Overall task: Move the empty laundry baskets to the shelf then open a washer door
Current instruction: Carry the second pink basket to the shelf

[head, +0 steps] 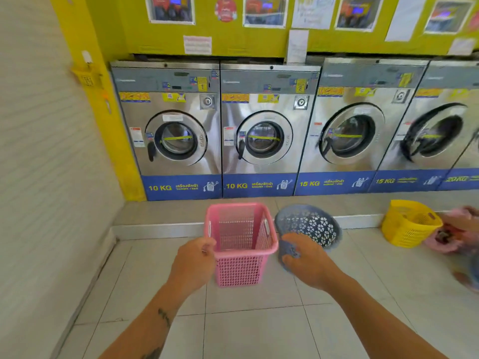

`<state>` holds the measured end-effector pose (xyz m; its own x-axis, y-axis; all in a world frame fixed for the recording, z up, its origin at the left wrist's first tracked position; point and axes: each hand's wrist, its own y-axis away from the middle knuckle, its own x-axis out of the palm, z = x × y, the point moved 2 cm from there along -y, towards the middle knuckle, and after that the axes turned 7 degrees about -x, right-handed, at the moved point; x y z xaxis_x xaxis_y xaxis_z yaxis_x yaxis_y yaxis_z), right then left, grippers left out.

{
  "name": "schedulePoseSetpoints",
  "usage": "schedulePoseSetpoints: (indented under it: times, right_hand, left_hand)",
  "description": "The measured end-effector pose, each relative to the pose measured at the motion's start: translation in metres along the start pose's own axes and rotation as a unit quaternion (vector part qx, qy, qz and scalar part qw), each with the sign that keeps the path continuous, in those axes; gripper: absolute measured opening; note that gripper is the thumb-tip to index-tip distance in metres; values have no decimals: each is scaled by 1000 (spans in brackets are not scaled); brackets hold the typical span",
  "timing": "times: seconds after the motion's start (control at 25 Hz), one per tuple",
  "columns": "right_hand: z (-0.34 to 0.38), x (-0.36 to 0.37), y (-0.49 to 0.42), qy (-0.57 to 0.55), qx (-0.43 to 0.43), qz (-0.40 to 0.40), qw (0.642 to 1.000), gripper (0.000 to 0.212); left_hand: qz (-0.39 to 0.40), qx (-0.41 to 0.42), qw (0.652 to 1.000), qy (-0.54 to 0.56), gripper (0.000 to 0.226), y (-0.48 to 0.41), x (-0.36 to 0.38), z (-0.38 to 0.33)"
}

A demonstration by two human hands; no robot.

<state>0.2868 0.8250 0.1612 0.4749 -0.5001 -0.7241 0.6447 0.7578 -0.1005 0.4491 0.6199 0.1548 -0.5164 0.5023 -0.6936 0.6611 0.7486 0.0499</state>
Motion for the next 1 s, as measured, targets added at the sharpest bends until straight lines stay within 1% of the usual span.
schedulePoseSetpoints:
  times: [0.04, 0.12, 0.2, 0.24, 0.36, 0.4, 0.52, 0.64, 0.76, 0.92, 1.0]
  right_hand:
    - [-20, -4, -22, 2, 16, -2, 1000, 36]
    - [-59, -10, -72, 22, 39, -3, 999, 40]
    - [-91, -16, -123, 45, 48, 23, 998, 46]
    - [-105, -19, -152, 52, 45, 45, 997, 45]
    - [-129, -26, -229, 78, 6, 101, 992, 25]
    - [-135, -27, -251, 83, 3, 108, 991, 27]
    - [-154, -16, -316, 118, 4, 130, 984, 44]
    - [-178, 10, -375, 140, 10, 164, 976, 46]
    - [-208, 43, -424, 155, 37, 176, 971, 46]
    - [-260, 95, -476, 173, 120, 200, 957, 58]
    - [-290, 123, -496, 179, 151, 205, 950, 61]
  left_hand:
    - [10, -1, 1000, -9, 19, -29, 17, -7]
    - [17, -7, 1000, -18, 19, -78, 46, -20]
    - [13, -21, 999, -33, 20, -121, 71, -29]
    - [8, -29, 998, -48, 20, -146, 82, -34]
    - [-4, -56, 995, -83, 18, -201, 99, -43]
    - [-3, -66, 994, -86, 18, -217, 103, -42]
    - [-1, -94, 991, -95, 17, -268, 115, -28]
    - [6, -100, 983, -151, 18, -330, 131, -1]
    - [10, -112, 979, -168, 27, -395, 153, 29]
    - [51, -83, 960, -263, 55, -467, 199, 80]
    - [64, -72, 954, -284, 58, -500, 223, 107]
